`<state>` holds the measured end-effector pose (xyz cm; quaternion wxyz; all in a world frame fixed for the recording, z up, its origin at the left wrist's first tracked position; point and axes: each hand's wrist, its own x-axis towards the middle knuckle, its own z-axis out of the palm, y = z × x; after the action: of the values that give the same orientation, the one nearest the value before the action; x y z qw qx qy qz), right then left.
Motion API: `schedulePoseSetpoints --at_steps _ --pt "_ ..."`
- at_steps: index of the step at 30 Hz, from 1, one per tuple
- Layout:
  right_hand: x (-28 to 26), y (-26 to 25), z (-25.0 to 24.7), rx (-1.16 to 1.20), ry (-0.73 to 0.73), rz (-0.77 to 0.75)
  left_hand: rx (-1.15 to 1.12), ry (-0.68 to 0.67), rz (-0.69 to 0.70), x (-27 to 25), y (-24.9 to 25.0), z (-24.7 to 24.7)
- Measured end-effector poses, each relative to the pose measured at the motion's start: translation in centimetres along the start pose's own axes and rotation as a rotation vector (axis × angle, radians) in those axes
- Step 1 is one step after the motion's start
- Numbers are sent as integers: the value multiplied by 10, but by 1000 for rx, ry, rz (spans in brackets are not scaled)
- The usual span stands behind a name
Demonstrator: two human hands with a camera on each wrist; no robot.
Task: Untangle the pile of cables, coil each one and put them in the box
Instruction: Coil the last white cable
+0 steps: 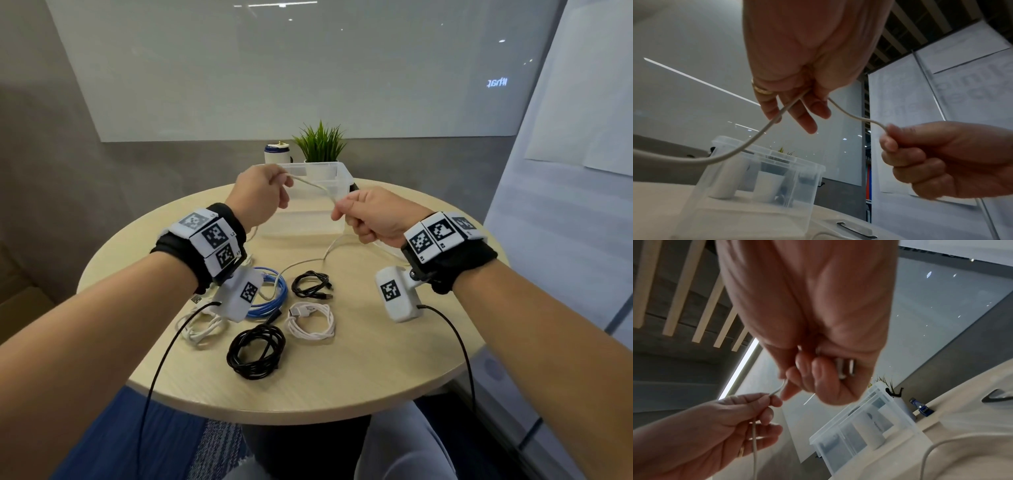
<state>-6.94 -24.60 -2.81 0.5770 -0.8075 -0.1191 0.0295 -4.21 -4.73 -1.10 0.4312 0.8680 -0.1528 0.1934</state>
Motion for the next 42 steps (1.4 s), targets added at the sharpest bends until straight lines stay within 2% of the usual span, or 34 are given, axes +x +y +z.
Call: schedulePoseSetpoints --at_steps 3,6,11,14,18,20,22,24,25,27,30,35,38,42 --pt "-3 -3 5 49 -41 54 34 -48 -78 -1 -10 0" --pt "-4 -10 8 318 -25 16 220 -213 -116 -8 -17 6" --pt "-7 -23 15 731 -69 -115 432 -409 -67 -17 -21 20" --pt "-7 -23 15 770 -95 -151 437 -558 -25 -23 -19 21" --pt "-1 -16 15 764 64 -153 489 -714 43 -30 -8 19" --pt "4 -13 16 671 186 -148 520 -719 84 -31 -3 17" --pt "7 -8 17 225 325 -151 516 -677 138 -30 0 15" --pt "5 -5 17 -268 294 -161 509 -570 221 -28 3 12" --pt "4 -3 18 -424 234 -155 499 -494 263 -26 4 11" --pt "3 1 19 -513 131 -141 480 -334 313 -21 5 8" --pt "4 2 20 -380 83 -157 452 -208 295 -14 3 4" --pt "-2 -2 12 -107 31 -181 336 -145 179 -7 0 -1" --pt "-5 -10 7 237 55 -214 234 -243 137 -10 1 7" --pt "-6 -25 2 629 84 -240 179 -412 191 -17 7 24"
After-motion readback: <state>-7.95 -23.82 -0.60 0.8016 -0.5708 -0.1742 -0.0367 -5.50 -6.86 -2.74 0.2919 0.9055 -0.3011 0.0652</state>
